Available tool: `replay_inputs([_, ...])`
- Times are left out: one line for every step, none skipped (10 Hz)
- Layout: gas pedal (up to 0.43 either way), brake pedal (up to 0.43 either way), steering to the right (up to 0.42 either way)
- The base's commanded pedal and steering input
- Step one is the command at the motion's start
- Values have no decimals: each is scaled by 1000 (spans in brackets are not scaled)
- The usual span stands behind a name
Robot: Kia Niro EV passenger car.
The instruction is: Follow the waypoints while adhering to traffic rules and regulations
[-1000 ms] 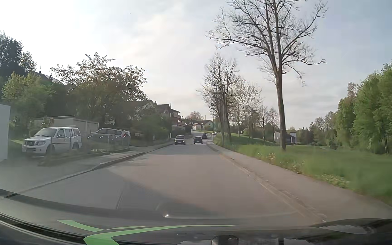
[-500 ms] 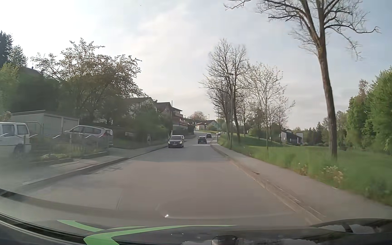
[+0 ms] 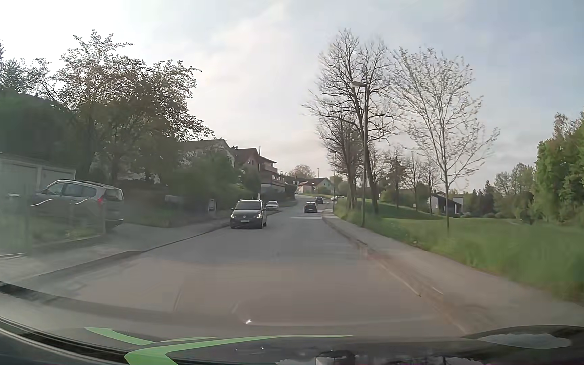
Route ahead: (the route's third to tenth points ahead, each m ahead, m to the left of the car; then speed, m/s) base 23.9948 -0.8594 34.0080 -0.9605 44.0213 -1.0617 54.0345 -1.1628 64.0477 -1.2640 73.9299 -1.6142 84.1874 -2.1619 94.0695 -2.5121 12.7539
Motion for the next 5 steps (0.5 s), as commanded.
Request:
replay_inputs([130, 0, -12])
replay_inputs([130, 0, -11])
replay_inputs([130, 0, -10])
replay_inputs([130, 0, -10])
replay_inputs([130, 0, -10])
